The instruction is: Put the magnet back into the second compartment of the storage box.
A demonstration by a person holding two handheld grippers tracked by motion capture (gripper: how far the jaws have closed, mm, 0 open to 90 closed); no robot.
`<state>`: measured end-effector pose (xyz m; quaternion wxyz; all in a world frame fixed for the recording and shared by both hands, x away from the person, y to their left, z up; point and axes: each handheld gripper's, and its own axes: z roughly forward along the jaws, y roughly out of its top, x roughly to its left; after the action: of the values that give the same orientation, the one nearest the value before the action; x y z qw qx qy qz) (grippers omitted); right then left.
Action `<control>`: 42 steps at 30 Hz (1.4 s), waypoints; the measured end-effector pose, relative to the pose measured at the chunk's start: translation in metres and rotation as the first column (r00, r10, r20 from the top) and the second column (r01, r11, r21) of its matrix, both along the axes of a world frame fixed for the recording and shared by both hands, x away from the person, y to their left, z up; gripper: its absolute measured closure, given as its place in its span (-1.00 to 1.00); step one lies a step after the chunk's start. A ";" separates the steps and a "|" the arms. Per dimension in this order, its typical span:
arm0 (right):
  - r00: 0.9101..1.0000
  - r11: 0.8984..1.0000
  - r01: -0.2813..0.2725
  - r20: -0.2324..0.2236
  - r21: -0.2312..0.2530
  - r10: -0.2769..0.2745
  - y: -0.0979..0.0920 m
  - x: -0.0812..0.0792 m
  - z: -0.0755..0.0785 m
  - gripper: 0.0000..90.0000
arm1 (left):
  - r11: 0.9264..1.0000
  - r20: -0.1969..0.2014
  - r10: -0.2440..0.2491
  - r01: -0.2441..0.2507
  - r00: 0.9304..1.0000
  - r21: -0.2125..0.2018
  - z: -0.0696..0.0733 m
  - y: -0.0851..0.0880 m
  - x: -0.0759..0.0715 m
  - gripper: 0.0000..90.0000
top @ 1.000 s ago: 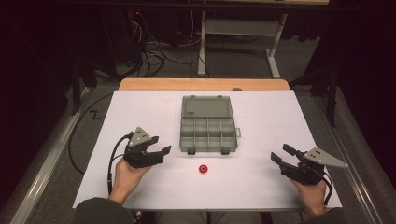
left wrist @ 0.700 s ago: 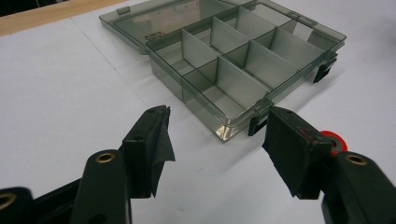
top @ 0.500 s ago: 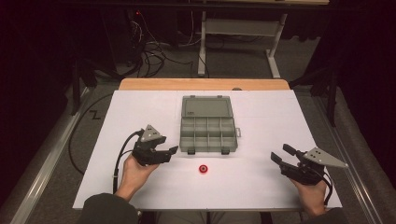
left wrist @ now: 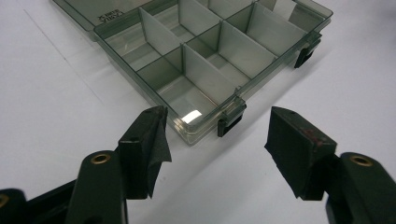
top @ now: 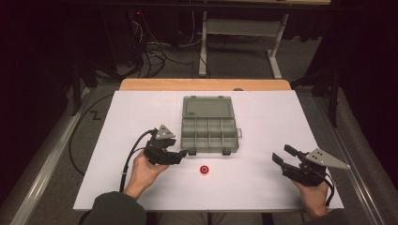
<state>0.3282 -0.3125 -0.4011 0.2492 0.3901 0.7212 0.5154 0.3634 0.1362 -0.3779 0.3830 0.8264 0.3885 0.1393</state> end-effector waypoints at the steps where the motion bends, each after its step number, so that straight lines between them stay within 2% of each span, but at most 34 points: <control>1: 1.000 1.000 0.000 0.000 0.000 0.000 0.000 0.000 0.000 -0.12 | 1.000 -0.003 -0.002 0.002 1.000 0.006 0.000 -0.001 0.000 -0.17; 14: 1.000 1.000 0.000 0.002 -0.001 0.000 0.000 0.000 0.000 -0.12 | 0.998 -0.040 -0.041 0.043 0.998 0.048 -0.002 -0.019 0.003 -0.15; 21: 1.000 1.000 -0.001 0.004 -0.001 0.001 0.000 0.000 0.000 -0.12 | 0.994 -0.064 -0.080 0.084 0.995 0.068 -0.004 -0.029 0.004 -0.09; 29: 1.000 1.000 0.004 0.007 0.013 -0.004 -0.001 -0.001 0.001 -0.11 | 0.992 -0.076 -0.097 0.103 0.992 0.075 -0.006 -0.036 0.004 -0.03; 42: 1.000 1.000 0.002 0.009 0.008 -0.002 -0.001 -0.001 0.000 -0.11 | 0.984 -0.101 -0.128 0.139 0.987 0.111 -0.009 -0.046 0.002 0.03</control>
<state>0.3276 -0.3135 -0.4006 0.2511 0.3896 0.7176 0.5199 0.3656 0.0901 -0.3874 0.3236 0.8773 0.3408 0.0971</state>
